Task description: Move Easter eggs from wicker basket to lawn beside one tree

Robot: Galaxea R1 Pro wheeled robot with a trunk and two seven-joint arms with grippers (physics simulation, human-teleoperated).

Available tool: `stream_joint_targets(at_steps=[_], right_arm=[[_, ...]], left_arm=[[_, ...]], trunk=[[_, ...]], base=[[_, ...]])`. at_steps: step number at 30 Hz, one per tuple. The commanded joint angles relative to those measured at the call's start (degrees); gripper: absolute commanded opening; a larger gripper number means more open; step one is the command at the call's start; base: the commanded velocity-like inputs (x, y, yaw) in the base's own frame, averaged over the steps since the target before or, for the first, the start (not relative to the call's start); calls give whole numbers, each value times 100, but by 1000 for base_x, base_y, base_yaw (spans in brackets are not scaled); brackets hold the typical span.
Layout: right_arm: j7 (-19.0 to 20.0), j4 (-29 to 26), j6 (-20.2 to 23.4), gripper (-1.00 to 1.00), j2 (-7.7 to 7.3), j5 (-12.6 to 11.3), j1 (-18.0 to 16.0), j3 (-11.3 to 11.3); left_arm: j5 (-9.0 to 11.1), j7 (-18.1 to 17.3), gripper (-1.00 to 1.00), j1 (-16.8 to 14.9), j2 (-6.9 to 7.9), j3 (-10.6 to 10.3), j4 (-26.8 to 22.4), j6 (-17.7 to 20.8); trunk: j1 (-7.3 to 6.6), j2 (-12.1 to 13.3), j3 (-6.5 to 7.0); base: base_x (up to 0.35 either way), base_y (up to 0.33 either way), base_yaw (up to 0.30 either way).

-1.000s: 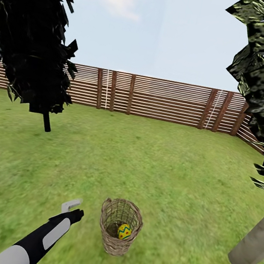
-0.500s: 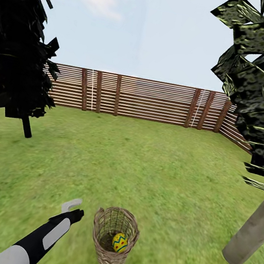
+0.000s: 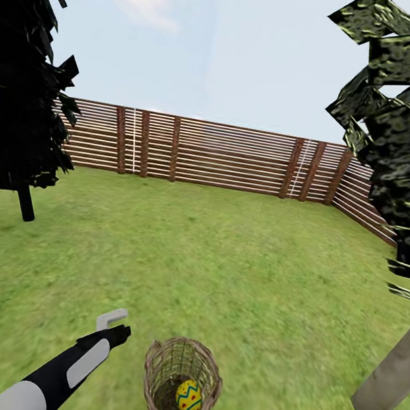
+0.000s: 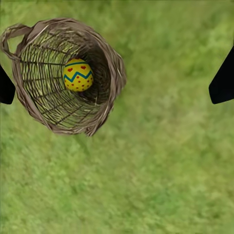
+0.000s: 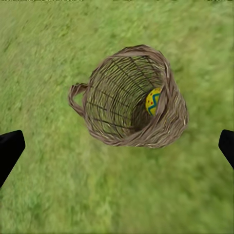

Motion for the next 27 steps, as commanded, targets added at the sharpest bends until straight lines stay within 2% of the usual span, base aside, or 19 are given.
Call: stream_joint_targets(at_steps=[1, 12, 27], right_arm=[[20, -12, 56, 100, 6, -55, -3, -20], [29, -12, 45, 100, 7, -80, 0, -17], [41, -12, 47, 100, -6, -90, -2, -32]], left_arm=[[34, 49, 100, -5, 9, -39, -12, 13], [34, 49, 100, -5, 8, -43, -13, 13], [36, 44, 100, -5, 5, -42, -10, 9]], trunk=[[6, -11, -11], [6, -11, 2], [6, -11, 90]], base=[[242, 161, -5], [225, 116, -33], [113, 9, -222]])
